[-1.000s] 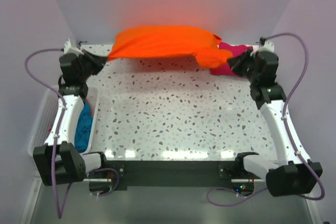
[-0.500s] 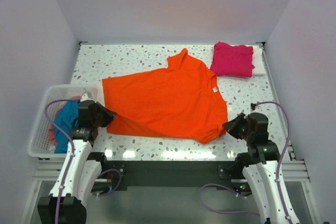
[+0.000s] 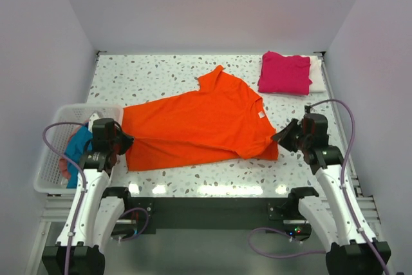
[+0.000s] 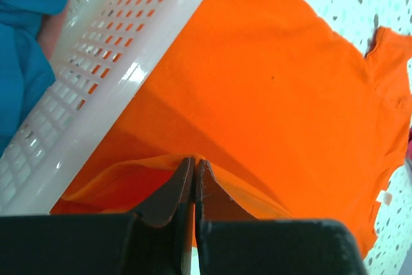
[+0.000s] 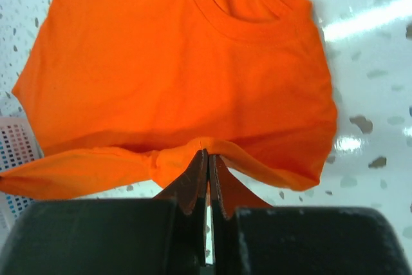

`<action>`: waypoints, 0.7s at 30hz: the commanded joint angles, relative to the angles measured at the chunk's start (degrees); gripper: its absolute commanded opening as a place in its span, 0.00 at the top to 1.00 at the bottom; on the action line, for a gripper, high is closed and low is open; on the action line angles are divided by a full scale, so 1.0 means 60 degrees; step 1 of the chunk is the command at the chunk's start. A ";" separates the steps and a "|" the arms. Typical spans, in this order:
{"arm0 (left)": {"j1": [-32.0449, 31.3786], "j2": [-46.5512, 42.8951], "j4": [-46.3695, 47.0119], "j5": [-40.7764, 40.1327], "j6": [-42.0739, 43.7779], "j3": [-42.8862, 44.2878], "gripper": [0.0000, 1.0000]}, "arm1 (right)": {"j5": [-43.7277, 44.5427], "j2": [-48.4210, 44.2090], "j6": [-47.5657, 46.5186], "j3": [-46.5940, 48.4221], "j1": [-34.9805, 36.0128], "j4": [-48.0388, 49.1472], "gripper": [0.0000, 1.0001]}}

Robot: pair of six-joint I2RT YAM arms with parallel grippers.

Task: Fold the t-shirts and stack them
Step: Flatten the tshirt out

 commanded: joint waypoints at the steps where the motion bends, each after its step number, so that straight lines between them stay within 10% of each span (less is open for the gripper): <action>1: -0.0019 -0.0117 -0.0801 -0.0901 -0.0479 0.0790 1.00 | -0.0139 0.1135 -0.0336 0.0977 0.0016 0.1386 1.00; 21: -0.2025 0.6515 0.1908 -0.3449 -0.2120 0.1756 1.00 | 0.1062 1.0263 -0.0074 0.4961 0.2565 0.4493 1.00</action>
